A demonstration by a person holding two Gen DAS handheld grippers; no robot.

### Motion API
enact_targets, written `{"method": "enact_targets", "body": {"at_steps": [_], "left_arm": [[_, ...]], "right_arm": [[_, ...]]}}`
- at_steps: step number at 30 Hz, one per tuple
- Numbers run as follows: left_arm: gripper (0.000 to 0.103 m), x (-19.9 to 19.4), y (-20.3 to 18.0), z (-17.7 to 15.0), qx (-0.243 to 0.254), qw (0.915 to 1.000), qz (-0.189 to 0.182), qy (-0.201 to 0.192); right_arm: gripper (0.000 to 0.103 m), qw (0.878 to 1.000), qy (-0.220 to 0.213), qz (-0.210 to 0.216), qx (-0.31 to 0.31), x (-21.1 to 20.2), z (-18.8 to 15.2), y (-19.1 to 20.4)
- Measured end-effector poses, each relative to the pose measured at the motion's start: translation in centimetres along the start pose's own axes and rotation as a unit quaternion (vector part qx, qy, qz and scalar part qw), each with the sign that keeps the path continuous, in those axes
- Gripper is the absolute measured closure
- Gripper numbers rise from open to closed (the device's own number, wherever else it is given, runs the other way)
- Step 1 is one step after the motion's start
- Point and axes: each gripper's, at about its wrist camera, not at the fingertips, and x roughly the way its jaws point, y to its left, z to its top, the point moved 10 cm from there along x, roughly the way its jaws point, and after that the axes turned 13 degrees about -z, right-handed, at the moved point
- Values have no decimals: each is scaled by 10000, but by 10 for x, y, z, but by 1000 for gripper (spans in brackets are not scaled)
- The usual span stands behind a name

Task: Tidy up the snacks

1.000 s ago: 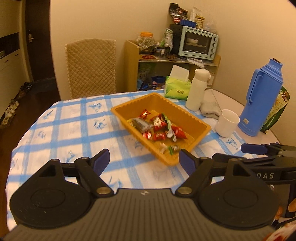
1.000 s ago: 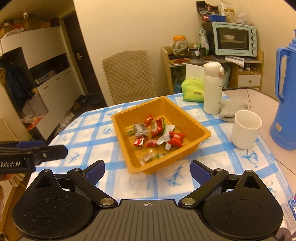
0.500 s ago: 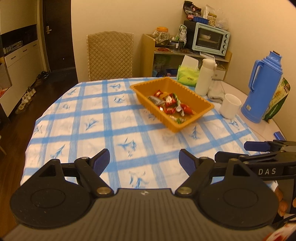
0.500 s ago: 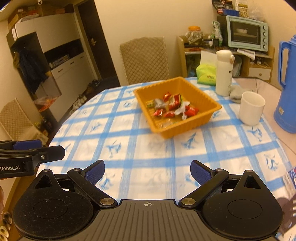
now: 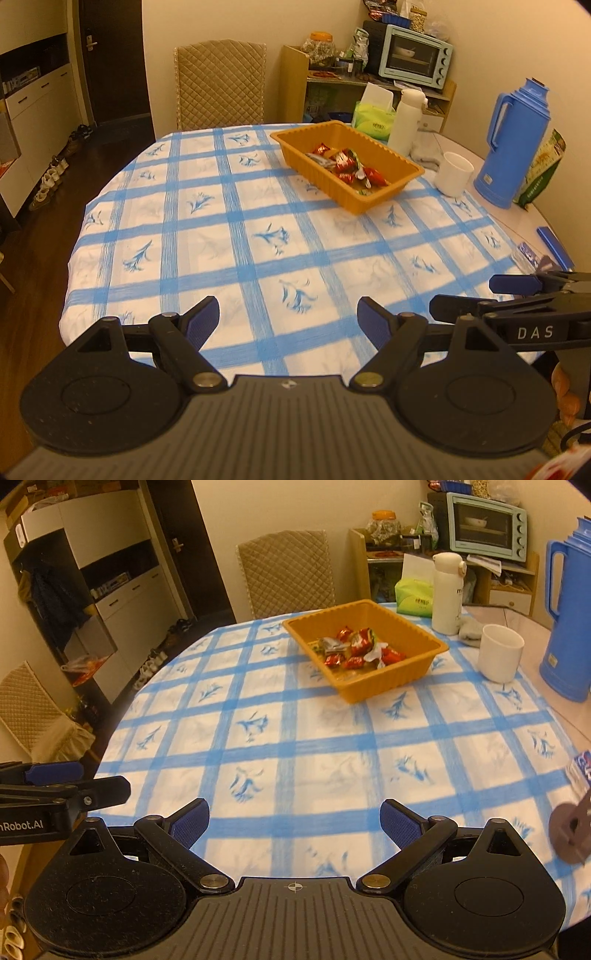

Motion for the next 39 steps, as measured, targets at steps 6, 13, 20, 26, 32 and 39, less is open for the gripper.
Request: {"method": "enact_targets", "body": {"at_steps": [6, 13, 20, 26, 32, 39], "left_arm": [[23, -10, 10, -17, 41, 9998, -82, 149], [22, -18, 20, -26, 77, 9996, -172, 195], [22, -20, 24, -27, 82, 9996, -195, 200], [22, -19, 24, -27, 82, 9996, -196, 190], [22, -19, 25, -26, 84, 9996, -207, 190], [22, -19, 24, -23, 97, 9995, -218, 190]], "right_arm": [[5, 9999, 69, -89, 74, -9, -17, 17], [5, 9997, 121, -180, 121, -14, -27, 30], [5, 9996, 123, -211, 143, -15, -29, 36], [5, 9995, 132, -226, 147, -15, -30, 37], [5, 9995, 131, -235, 149, -14, -30, 38], [5, 9994, 131, -258, 169, -13, -28, 36]]}}
